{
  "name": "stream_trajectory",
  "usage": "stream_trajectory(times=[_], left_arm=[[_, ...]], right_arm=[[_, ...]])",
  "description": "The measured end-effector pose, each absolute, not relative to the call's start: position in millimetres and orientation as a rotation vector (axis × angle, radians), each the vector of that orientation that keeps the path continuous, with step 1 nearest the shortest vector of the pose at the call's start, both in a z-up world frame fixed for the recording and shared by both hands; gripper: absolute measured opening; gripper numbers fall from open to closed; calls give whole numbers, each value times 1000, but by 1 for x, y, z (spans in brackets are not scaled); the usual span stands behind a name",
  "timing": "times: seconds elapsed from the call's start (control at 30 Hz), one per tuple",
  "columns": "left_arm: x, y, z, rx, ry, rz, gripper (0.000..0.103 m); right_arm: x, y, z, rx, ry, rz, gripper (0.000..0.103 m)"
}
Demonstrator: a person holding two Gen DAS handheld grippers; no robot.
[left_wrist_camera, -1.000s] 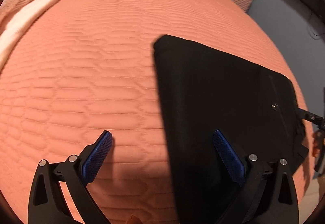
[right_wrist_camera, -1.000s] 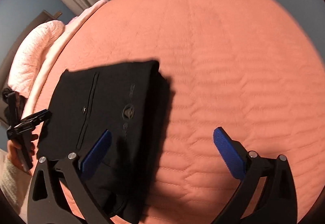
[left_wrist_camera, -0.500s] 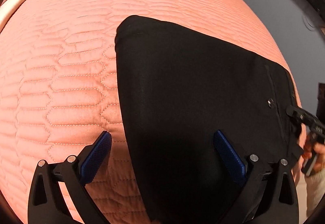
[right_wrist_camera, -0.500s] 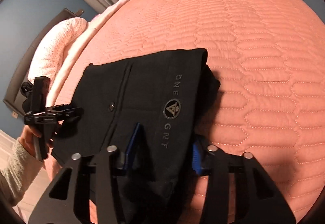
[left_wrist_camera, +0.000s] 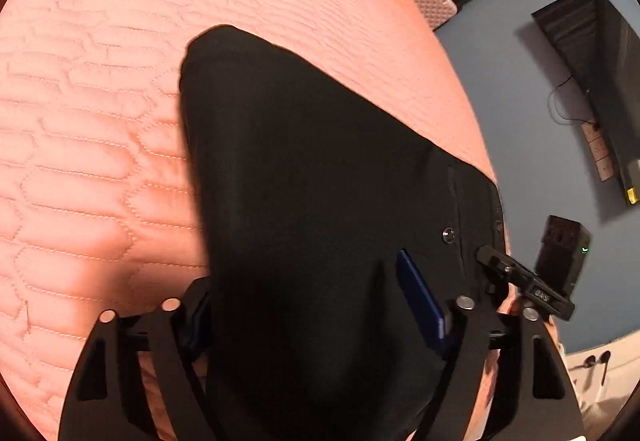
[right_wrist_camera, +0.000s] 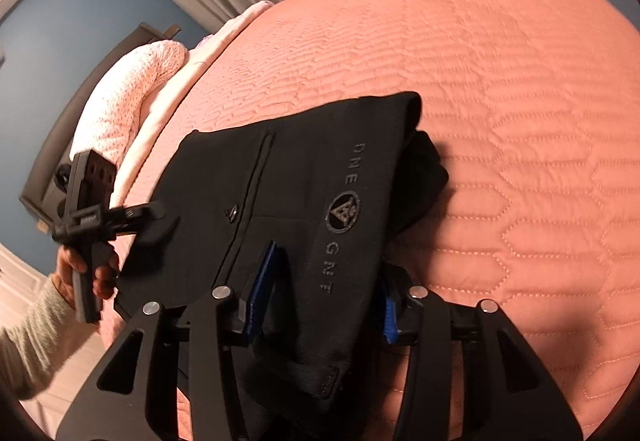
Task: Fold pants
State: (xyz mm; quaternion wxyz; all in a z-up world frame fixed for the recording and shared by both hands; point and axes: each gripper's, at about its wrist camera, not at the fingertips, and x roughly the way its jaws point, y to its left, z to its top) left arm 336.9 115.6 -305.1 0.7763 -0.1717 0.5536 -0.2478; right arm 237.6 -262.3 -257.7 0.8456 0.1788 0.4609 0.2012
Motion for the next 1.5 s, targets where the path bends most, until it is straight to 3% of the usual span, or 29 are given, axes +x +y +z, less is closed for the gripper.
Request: stream_trajectory(times=[0.07,0.13,0.2,0.33,0.8,0.87,0.93,0.97,1.0,1.03,1.2,1.27,1.33,1.5], left_arm=[[337,100,-304,-226,1180,-532,59],[335,102,-300,-255,1150,-554,31],[336,109,-296,-324,1127,-582,22],[340,101,-287,-272,1072,-586,17],[466,69,-248,-221,892,-566,14],[483,64,-256,-197,917,-560,18],[491,63,-272,-144,972,-506,37],[490,61,-281,-112,1000,-491,41],[480,69,-287,-92,998,-473,55],[472,74,-288,-51,977,-423,66],[413,103,-269,40,858,-234,71],[391,100,-254,66,814,-260,71],[373,80,-242,54,791,-330,79],[375,21,-276,115,877,-346,84]], right_arm=[[238,-260,-255,368,969,418,38],[236,-260,-246,370,938,413,30],[236,-256,-236,360,905,409,25],[239,-250,-215,333,837,410,18],[359,-265,-214,370,732,305,17],[376,-266,-230,357,782,252,22],[388,-274,-252,361,888,172,50],[384,-282,-255,364,889,136,61],[378,-285,-251,342,868,110,75],[368,-289,-246,313,840,82,82],[312,-300,-208,296,744,117,82],[300,-283,-194,277,728,196,77],[299,-258,-187,236,740,264,74],[318,-224,-235,95,893,269,64]])
